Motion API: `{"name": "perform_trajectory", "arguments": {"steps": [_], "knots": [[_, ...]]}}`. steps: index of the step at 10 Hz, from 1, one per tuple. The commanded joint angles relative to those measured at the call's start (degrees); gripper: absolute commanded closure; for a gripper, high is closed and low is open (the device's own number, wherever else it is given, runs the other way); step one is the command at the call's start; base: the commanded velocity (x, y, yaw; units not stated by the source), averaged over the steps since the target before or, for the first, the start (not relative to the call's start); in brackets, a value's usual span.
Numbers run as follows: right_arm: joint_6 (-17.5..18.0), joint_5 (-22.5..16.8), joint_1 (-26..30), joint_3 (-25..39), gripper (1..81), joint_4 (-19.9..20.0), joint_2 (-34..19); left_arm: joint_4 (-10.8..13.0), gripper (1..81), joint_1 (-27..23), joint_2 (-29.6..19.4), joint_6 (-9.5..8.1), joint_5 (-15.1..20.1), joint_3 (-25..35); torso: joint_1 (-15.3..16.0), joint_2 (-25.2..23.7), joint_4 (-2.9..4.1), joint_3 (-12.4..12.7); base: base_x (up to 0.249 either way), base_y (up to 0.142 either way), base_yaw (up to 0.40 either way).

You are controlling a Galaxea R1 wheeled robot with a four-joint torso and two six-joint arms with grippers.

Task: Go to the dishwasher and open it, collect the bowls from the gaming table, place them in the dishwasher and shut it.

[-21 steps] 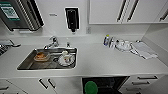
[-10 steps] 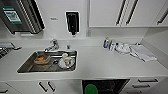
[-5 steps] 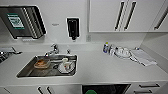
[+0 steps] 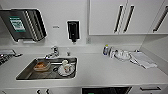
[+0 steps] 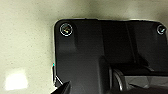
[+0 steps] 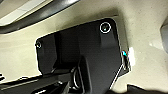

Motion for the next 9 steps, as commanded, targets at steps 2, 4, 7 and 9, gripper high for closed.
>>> {"name": "perform_trajectory", "arguments": {"steps": [2, 4, 7, 9], "knots": [[-1.41, -4.59, 1.84, -5.87, 1.0, 0.4, 3.67, -0.28, 1.0, -2.2, -0.71, -0.31, 2.8, -0.08, -0.02, 0.02, 0.0, 0.0, 0.0, 0.0, 0.0], [-1.86, -4.41, 2.72, -11.61, 1.0, 0.4, 9.41, -0.19, 1.0, -2.11, -0.71, -0.31, 2.89, -0.08, -0.02, 0.0, 0.0, 0.0, 0.0, 0.0, 0.0], [-1.77, -4.32, 7.02, -12.93, 1.0, 1.36, 12.66, -0.19, 1.0, -2.03, -0.89, -0.31, 2.89, -0.16, 0.0, -0.02, 0.0, 0.02, 0.0, 0.0, 0.0], [-1.68, -4.41, 10.81, -7.22, 1.0, 4.88, 9.85, -0.19, 1.0, -2.11, -0.89, -0.22, 2.89, -0.16, 0.0, -0.02, 0.0, 0.02, 0.0, 0.0, 0.0]]}}
